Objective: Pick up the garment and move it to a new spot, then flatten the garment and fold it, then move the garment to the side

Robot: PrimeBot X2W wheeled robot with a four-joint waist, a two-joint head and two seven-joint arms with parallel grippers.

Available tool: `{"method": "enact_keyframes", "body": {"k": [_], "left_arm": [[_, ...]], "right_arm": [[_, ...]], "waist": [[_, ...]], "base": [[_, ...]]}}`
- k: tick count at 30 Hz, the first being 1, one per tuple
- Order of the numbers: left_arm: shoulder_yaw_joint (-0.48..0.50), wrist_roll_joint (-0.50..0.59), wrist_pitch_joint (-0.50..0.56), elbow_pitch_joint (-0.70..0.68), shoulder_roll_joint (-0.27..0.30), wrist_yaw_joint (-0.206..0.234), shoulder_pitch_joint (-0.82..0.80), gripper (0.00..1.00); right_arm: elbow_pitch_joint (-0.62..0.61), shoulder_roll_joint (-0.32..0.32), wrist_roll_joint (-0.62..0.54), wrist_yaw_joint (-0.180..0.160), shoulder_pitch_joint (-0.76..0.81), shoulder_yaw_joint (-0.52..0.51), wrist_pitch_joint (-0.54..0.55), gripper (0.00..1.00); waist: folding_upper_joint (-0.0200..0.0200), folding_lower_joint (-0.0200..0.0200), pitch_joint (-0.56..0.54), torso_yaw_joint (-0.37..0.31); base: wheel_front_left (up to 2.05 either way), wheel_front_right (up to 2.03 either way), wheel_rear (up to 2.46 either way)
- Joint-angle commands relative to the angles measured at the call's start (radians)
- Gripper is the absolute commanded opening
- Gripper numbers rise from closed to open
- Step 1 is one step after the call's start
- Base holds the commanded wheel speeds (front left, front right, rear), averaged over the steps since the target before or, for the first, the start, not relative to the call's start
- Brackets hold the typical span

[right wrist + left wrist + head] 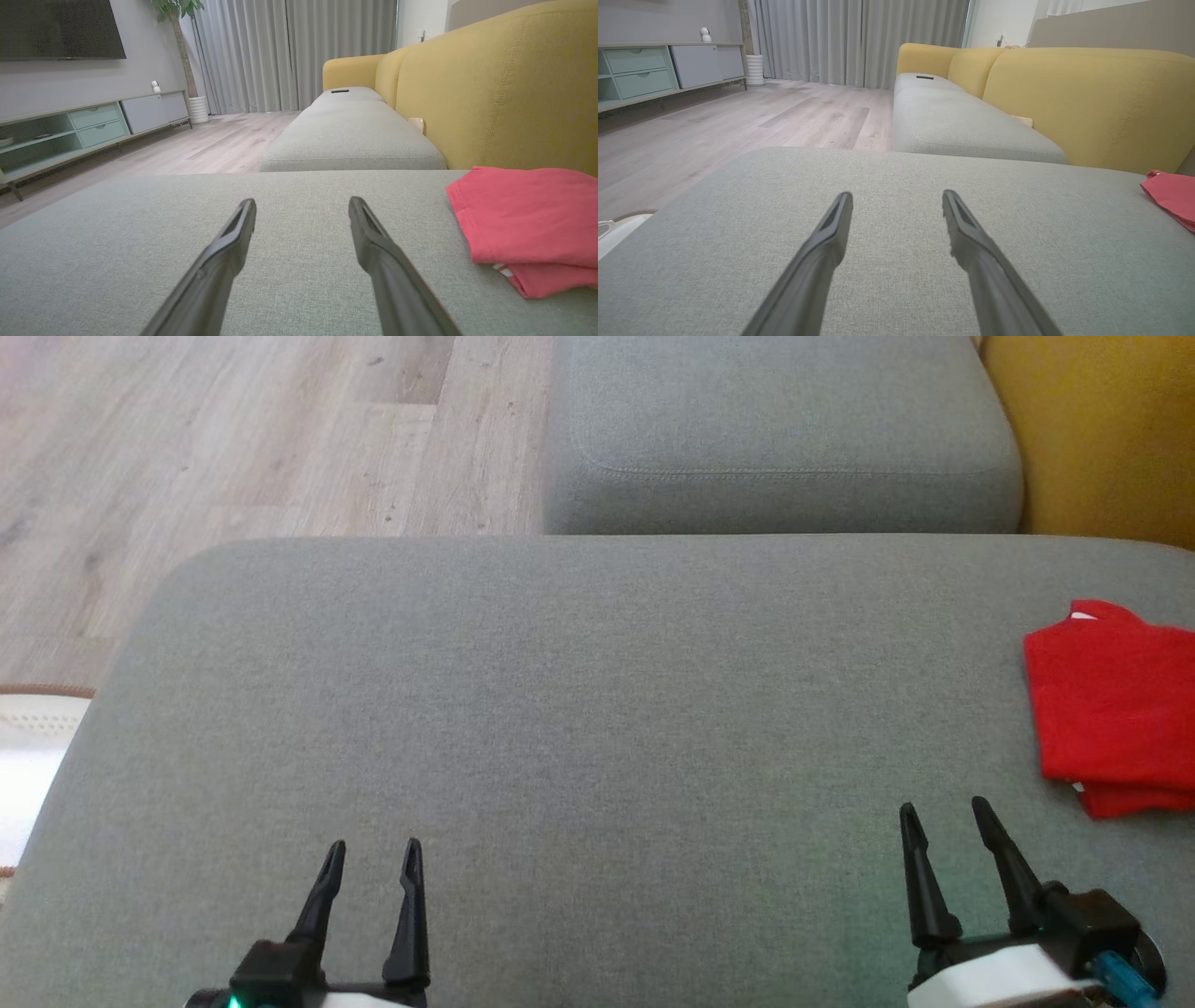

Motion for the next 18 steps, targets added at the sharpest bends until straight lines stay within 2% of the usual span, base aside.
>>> {"method": "enact_keyframes", "body": {"k": [1, 5, 6, 10, 18], "left_arm": [[0.029, 0.002, -0.006, -0.033, -0.007, -0.003, -0.051, 1.00], [0.027, 0.004, -0.006, -0.034, -0.007, -0.005, -0.050, 1.00], [-0.001, 0.001, 0.000, 0.000, 0.000, -0.004, -0.001, 0.00], [-0.007, -0.007, 0.001, 0.031, 0.000, -0.008, 0.009, 0.00], [0.009, -0.110, 0.017, 0.036, 0.007, -0.019, -0.010, 0.00]], "right_arm": [[-0.031, -0.006, -0.006, -0.001, -0.030, 0.020, -0.013, 1.00], [-0.034, -0.004, -0.009, -0.001, -0.026, 0.022, -0.013, 1.00], [0.000, 0.002, 0.000, 0.000, 0.000, 0.000, 0.000, 0.00], [0.034, 0.003, 0.007, 0.000, 0.003, 0.001, 0.003, 0.00], [0.034, 0.001, 0.106, 0.000, -0.012, -0.007, 0.025, 0.00]], "waist": [[0.0000, 0.0000, -0.001, -0.002], [0.0000, 0.0000, -0.003, -0.007], [0.0000, 0.0000, -0.003, -0.007], [0.0000, 0.0000, -0.003, -0.008], [0.0000, 0.0000, 0.003, -0.016]], "base": [[0.00, 0.00, 0.00], [0.00, 0.00, 0.00], [0.00, 0.00, 0.00], [0.00, 0.00, 0.00], [0.00, 0.00, 0.00]]}}
